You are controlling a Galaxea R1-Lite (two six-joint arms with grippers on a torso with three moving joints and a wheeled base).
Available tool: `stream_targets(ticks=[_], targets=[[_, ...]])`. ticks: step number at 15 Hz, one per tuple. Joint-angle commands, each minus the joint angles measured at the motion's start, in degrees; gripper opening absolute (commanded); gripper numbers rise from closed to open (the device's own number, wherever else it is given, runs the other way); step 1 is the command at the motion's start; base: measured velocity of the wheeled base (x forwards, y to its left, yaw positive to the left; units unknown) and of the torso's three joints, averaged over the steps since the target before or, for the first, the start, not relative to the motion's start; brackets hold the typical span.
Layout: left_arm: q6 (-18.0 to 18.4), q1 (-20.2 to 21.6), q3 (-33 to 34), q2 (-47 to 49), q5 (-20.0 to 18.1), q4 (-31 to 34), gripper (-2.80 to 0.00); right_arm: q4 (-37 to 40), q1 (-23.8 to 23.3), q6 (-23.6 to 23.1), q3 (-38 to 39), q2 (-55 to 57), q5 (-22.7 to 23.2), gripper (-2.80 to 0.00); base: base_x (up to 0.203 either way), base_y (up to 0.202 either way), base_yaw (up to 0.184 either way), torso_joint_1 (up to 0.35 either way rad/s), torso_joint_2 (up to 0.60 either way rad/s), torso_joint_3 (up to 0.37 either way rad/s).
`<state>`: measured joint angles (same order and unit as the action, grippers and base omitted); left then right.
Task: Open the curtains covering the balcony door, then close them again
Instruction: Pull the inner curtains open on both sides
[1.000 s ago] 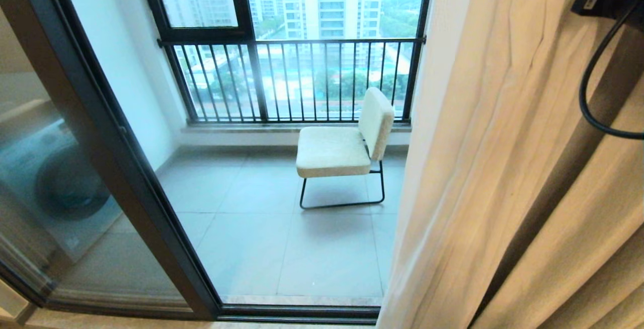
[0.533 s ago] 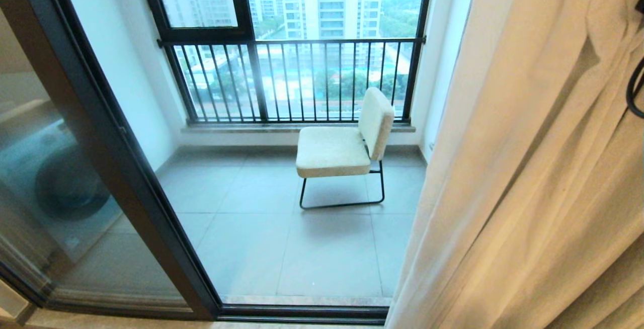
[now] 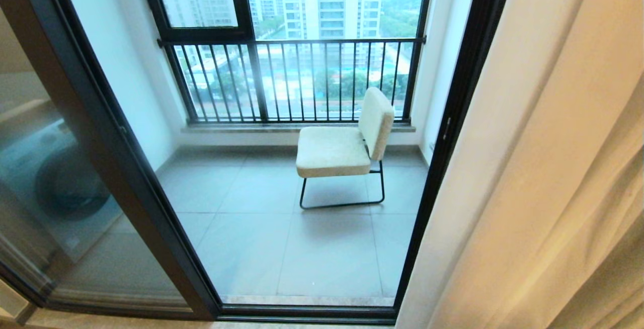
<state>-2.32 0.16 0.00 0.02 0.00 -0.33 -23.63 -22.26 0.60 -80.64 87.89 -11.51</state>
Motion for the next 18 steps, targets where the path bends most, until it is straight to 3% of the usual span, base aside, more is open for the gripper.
stream_targets(ticks=[1, 11, 16, 18], targets=[[-0.06, 0.02, 0.0, -0.02, 0.0, -0.02, -2.8, -0.79, -3.65, 0.02, 0.05, 1.12, -0.09, -2.8, 0.0, 0.0, 0.0, 0.0, 0.0, 0.0], [-0.06, 0.02, 0.0, -0.02, 0.0, -0.02, -2.8, -4.84, -13.51, 0.02, -0.13, 5.1, 0.6, -2.8, 0.0, 0.0, 0.0, 0.0, 0.0, 0.0], [-0.06, 0.02, 0.0, -0.02, 0.07, -0.02, -2.8, -5.53, -15.1, 0.02, -0.13, 5.72, 0.72, -2.8, 0.0, 0.0, 0.0, 0.0, 0.0, 0.0], [-0.06, 0.02, 0.0, -0.02, 0.0, -0.02, -2.8, -6.07, -14.83, -0.36, 0.09, 5.31, 3.88, -2.8, 0.0, 0.0, 0.0, 0.0, 0.0, 0.0]])
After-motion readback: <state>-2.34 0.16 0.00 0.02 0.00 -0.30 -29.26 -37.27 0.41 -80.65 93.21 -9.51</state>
